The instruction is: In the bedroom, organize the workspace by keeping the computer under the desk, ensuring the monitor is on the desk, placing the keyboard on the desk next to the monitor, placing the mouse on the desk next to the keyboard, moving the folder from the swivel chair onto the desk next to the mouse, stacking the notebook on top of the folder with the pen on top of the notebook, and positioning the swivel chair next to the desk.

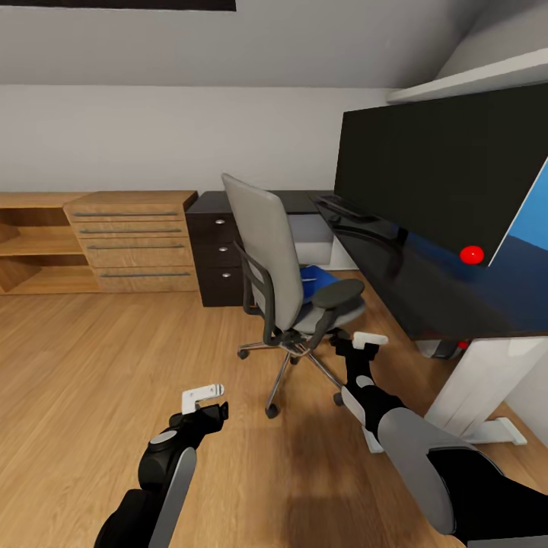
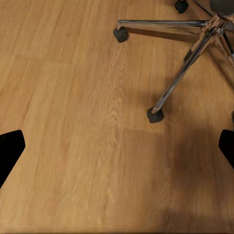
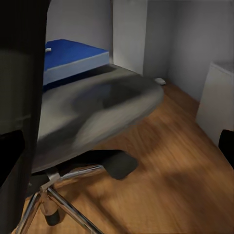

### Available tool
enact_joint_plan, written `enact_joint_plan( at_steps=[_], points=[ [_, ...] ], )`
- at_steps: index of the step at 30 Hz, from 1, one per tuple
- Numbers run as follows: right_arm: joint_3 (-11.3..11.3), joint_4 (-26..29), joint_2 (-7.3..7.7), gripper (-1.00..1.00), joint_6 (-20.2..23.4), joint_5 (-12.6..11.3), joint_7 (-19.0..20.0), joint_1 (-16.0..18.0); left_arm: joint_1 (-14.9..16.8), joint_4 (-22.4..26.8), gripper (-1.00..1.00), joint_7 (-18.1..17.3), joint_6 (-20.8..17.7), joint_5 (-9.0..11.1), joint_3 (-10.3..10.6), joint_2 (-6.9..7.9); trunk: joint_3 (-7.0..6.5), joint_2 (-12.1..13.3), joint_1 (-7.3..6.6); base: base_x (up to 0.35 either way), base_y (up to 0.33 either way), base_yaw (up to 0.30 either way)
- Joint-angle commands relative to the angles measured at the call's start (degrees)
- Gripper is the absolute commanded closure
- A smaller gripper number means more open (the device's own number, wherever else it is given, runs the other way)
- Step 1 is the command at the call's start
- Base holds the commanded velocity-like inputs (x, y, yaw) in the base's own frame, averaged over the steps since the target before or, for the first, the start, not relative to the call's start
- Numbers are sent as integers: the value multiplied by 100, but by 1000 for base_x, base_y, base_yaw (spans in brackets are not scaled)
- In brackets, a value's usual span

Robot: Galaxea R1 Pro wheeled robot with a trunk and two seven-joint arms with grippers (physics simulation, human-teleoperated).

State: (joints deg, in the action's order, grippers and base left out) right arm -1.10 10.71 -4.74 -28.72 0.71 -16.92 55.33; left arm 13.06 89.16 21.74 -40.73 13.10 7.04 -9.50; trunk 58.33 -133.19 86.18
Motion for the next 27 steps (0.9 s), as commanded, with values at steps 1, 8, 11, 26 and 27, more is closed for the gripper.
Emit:
enact_joint_plan(
  at_steps=[1, 8, 11, 26, 27],
  points=[
    [-13, -6, -1, -100, -60, 8, -34, 4, 3, -11, -100, 53, -15, 60, 6, 1, 5, -2, 0, 187, 0, 0],
    [-13, -13, -1, -100, -177, 8, -39, 4, 3, -38, -100, 50, -14, 58, 10, 1, 5, -2, 0, 141, -2, 0],
    [-13, -15, -1, -100, -182, 10, -39, 4, 3, -39, -100, 50, -14, 54, 8, 1, 5, -2, 0, 175, -60, 0],
    [-15, -16, -12, -100, -187, 10, -30, 1, 3, -39, -100, 60, -14, 65, -1, 1, 5, -2, 0, 35, -15, 118],
    [-18, -16, -18, -100, -187, 13, -30, 1, 3, -39, -100, 59, -14, 68, -1, 1, 5, -2, 0, 0, 0, 201]
  ],
)
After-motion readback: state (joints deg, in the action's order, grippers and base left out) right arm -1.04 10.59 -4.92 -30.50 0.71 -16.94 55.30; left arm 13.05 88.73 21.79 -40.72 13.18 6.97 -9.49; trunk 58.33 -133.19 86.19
